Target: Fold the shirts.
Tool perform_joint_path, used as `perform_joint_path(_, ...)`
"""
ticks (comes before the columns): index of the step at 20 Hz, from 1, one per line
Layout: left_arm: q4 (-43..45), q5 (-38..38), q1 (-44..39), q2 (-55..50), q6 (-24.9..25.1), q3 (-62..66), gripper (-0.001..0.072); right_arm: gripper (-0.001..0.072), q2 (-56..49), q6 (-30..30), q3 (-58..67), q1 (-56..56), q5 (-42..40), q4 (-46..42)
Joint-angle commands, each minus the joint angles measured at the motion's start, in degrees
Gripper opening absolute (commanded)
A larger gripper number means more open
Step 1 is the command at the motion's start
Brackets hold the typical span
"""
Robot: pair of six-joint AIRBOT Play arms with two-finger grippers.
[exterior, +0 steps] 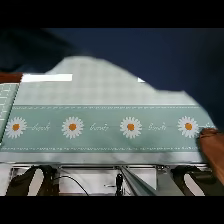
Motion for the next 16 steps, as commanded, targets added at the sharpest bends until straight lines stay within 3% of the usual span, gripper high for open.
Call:
perform_joint_path(1,6.38,-3.28,1.75,5.18,-2.34,0.61,0.0017,0.0024,4.81,1.38,0.68,-0.04,6.75,-2.99)
perform_joint_path(5,6.80,-12.48,1.20,4.98,-2.51,-4.70,0.0018,0.0024,5.03,4.72,-5.40,-0.04,18.69,-2.58)
perform_joint_path(8,6.71,-14.58,1.14,4.94,-4.44,-18.36,0.0018,0.0024,7.78,4.48,-21.07,-0.04,18.34,0.85)
perform_joint_path(12,4.52,-10.56,-2.16,0.76,-1.22,-39.21,0.0018,0.0023,10.82,4.61,-45.53,-0.04,6.86,-5.95)
perform_joint_path(16,4.55,3.61,-14.56,-11.85,3.39,-45.77,0.0018,0.0021,3.76,4.70,-56.37,-0.04,-9.33,-6.78)
